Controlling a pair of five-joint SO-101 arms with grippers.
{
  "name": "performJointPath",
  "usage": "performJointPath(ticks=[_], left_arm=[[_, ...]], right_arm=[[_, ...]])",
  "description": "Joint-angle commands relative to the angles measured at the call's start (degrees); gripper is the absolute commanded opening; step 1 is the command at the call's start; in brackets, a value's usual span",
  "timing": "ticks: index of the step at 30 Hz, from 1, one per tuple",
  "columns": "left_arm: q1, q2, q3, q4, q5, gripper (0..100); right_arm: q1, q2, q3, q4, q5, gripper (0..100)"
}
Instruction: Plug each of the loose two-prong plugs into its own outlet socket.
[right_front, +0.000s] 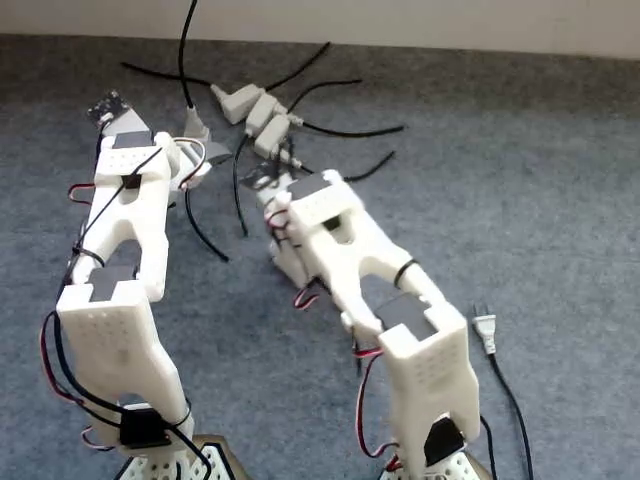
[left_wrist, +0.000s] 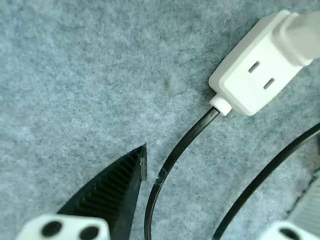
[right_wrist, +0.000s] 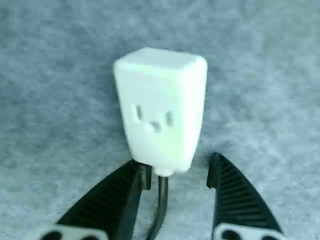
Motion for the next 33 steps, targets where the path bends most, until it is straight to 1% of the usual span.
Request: performJointPath(ticks=[1,5,7,11,14,18,22,27,33], left_arm=[[-0.3,-0.9,-1.8,-0.7,0.4,46],[-0.3,-0.9,-1.8,-0.7,0.4,46],[-0.2,-0.8,-1.8,-0.7,0.3,46],[-0.1,-0.8,-1.8,-0.7,0.3,46],[-0.1,-0.8,-1.8,-0.7,0.2,46],[-0.1,-0.8,-1.9,-0.7,0.3,46],[-0.3,-0.8,-1.9,-0.7,0.4,46],[-0.5,-0.8,-1.8,-1.5,0.4,46],[-1.1,-0.9,-1.8,-1.5,0.4,46]], right_arm=[[6.1,-2.5,0.0,-0.8,1.1,18.8],[9.5,-1.2,1.2,-0.8,2.9,18.8],[9.7,-0.2,1.4,-0.8,4.3,18.8],[8.8,0.2,0.9,-0.7,4.3,18.8],[6.4,0.0,0.7,-0.7,4.3,18.8],[0.7,0.0,0.7,0.0,4.1,18.8],[-5.1,-0.6,-1.5,4.8,-1.3,18.8],[-10.9,-5.9,-4.6,12.3,-6.2,18.8],[-16.1,-12.2,-3.2,13.8,-10.7,18.8]])
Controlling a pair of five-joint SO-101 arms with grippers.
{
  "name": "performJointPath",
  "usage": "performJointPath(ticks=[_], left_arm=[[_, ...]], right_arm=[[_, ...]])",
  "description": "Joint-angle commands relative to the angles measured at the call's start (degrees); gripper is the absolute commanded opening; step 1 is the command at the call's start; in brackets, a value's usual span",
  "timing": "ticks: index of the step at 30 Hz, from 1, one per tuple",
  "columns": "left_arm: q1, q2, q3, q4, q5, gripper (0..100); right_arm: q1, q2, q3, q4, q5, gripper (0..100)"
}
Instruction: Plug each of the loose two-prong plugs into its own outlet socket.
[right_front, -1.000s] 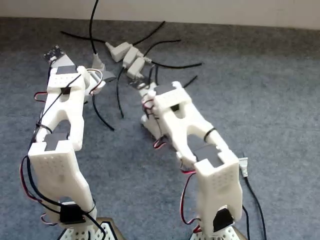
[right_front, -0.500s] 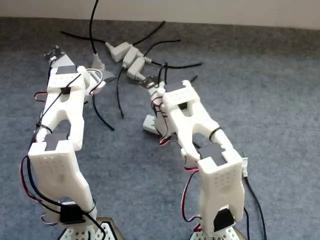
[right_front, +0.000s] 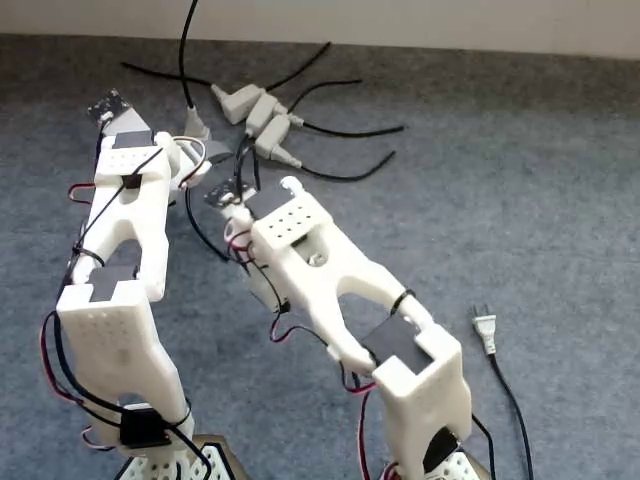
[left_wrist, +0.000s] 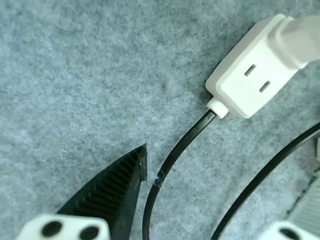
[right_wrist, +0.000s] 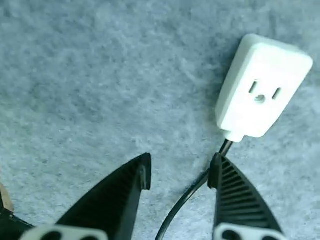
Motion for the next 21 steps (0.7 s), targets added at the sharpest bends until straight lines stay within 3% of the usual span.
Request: performJointPath(ticks=[1,7,13,21], left_arm=[[-1.1,-0.9,-1.8,-0.8,0.4,46],[-1.1,-0.9,-1.8,-0.8,0.4,46],[-1.1,-0.8,-1.8,-0.8,0.4,46],[-1.1,-0.8,-1.8,-0.8,0.4,46]], right_arm=[[-2.9,-5.6,-0.7,0.8,-2.9,18.8],[0.7,-6.0,2.9,-8.0,-1.4,18.8],[6.6,-6.2,9.2,-20.6,10.8,18.8],[7.6,-6.0,15.2,-25.4,11.4,18.8]])
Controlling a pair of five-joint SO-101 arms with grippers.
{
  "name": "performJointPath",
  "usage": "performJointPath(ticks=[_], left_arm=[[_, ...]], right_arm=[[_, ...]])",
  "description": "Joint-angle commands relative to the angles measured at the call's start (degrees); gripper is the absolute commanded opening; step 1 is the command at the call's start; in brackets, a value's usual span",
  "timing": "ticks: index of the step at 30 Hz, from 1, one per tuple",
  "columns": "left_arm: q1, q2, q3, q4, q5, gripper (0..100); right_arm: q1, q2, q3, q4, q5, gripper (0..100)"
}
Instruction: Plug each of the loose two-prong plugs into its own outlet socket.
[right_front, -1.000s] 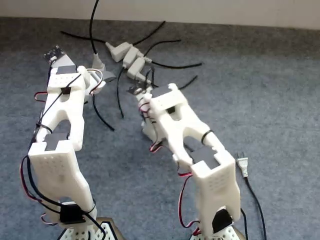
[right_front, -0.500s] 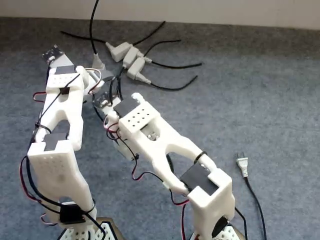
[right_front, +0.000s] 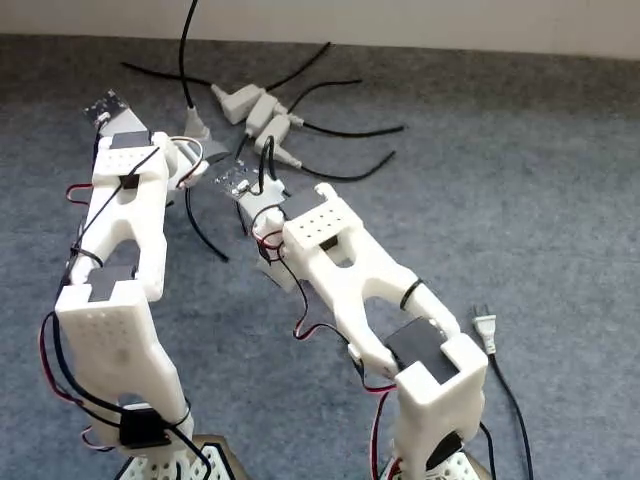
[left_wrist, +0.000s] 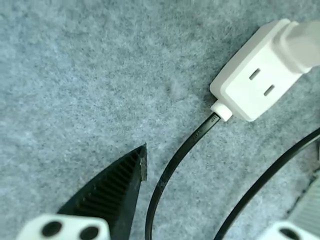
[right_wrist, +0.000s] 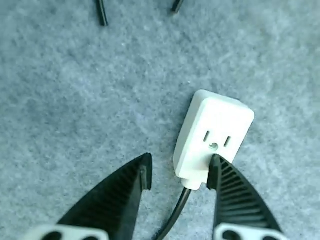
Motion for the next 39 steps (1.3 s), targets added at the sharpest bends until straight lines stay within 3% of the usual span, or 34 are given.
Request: performJointPath(ticks=[1,13,25,39], left_arm=[[-0.7,-0.8,-1.8,-0.8,0.4,46],[-0.6,-0.8,-1.8,-0.8,0.4,46],[-0.4,-0.8,-1.8,-0.8,0.4,46],[-0.4,-0.8,-1.8,-0.8,0.4,46]], right_arm=[[0.9,-1.9,3.0,-2.9,1.0,18.8],[4.4,-1.9,15.1,-12.3,1.3,18.8],[9.0,-2.0,14.6,-12.3,1.3,18.8],[11.5,-2.2,4.0,-11.9,1.3,18.8]])
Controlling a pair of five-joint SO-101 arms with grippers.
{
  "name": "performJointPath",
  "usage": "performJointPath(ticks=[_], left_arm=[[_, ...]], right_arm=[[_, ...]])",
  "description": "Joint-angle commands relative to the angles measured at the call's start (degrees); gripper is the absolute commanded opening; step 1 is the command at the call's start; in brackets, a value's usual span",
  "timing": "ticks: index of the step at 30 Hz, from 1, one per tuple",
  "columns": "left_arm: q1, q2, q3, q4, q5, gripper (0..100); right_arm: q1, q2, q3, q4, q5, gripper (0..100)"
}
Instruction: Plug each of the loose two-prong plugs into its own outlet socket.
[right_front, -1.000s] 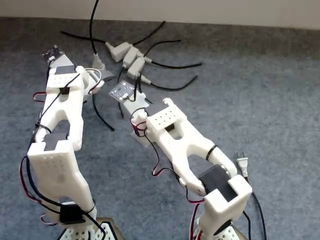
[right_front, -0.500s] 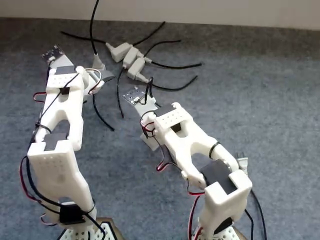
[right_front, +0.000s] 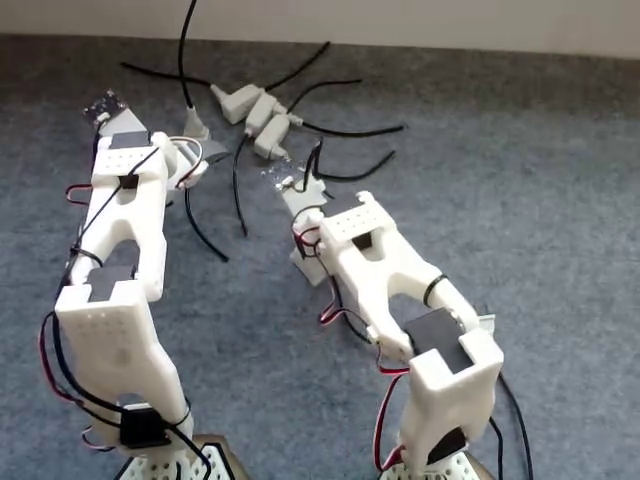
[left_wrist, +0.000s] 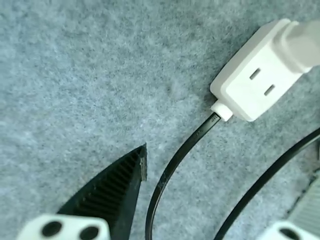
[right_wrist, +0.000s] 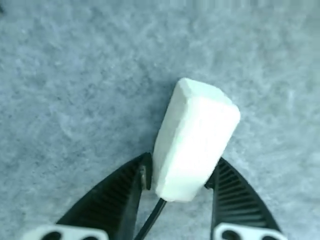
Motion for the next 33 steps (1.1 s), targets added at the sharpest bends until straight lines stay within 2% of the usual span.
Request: performJointPath(ticks=[1,10,22,30,33], left_arm=[[-0.2,-0.7,-1.8,-0.8,0.4,46],[-0.2,-0.7,-1.8,-0.8,0.4,46],[-0.2,-0.7,-1.8,-0.8,0.4,46],[-0.2,-0.7,-1.8,-0.8,0.4,46],[-0.2,-0.7,-1.8,-0.8,0.4,46]], right_arm=[[1.5,-1.5,-5.2,-0.5,0.7,18.8],[1.8,-1.2,-15.8,7.5,0.7,18.8],[7.9,3.7,-16.5,7.9,0.7,18.8],[7.7,-6.3,-18.2,8.8,0.8,18.8],[4.2,-10.2,-18.1,10.9,0.8,18.8]])
